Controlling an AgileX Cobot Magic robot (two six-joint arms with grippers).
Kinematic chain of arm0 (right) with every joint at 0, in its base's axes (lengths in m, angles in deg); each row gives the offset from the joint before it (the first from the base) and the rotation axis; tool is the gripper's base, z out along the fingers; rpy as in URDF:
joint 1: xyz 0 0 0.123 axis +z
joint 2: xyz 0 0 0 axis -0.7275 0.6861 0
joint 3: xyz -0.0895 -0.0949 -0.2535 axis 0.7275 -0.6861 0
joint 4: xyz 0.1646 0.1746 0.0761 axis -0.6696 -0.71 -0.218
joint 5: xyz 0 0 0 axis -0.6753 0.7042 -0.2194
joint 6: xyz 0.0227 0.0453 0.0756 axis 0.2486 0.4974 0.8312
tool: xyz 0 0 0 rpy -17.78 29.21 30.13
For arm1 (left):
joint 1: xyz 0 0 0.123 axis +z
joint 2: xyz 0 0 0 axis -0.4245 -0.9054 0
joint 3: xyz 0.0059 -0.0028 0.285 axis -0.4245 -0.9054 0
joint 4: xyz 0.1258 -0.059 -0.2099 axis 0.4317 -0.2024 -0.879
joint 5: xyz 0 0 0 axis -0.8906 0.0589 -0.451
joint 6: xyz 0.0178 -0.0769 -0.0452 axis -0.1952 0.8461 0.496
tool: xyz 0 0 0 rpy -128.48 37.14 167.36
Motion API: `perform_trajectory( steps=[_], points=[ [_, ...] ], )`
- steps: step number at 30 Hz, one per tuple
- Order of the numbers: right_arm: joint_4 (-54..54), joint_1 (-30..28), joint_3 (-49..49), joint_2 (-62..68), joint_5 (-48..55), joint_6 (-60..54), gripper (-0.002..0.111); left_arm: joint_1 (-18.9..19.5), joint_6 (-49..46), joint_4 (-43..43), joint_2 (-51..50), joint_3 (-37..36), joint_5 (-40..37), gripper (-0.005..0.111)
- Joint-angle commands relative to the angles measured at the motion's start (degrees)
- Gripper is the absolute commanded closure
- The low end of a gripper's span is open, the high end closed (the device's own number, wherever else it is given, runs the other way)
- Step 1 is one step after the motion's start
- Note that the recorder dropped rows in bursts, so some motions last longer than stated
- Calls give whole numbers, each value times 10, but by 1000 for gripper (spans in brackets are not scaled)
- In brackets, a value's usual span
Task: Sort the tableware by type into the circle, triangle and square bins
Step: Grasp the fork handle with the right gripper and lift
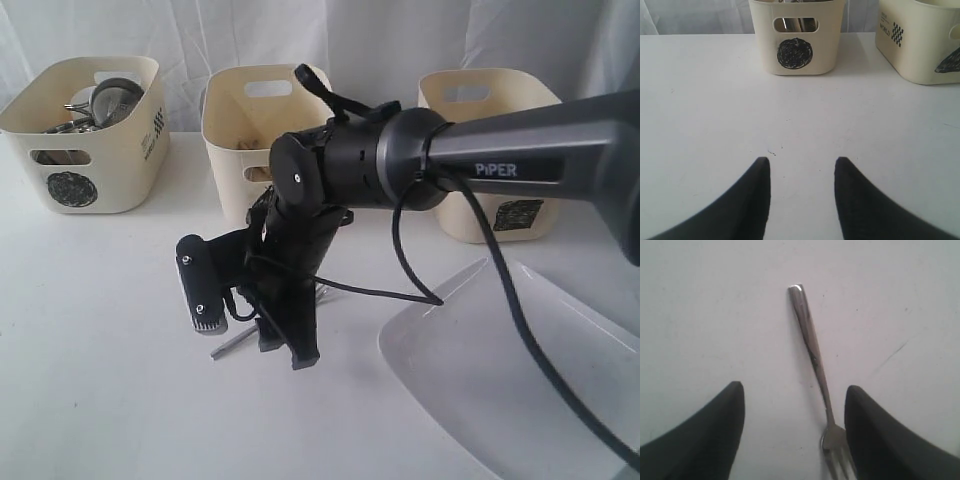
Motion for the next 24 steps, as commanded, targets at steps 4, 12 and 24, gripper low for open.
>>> perform_trajectory(
  steps=[4,12,24],
  points=[
    [23,1,34,34,-2,-58,53,1,5,-3,2,-2,2,60],
    [31,-5,57,66,-1,-77,53,1,5,-3,2,-2,2,60],
    [32,-8,63,94,12,-57,65,1,5,-3,2,-2,2,60]
  ],
)
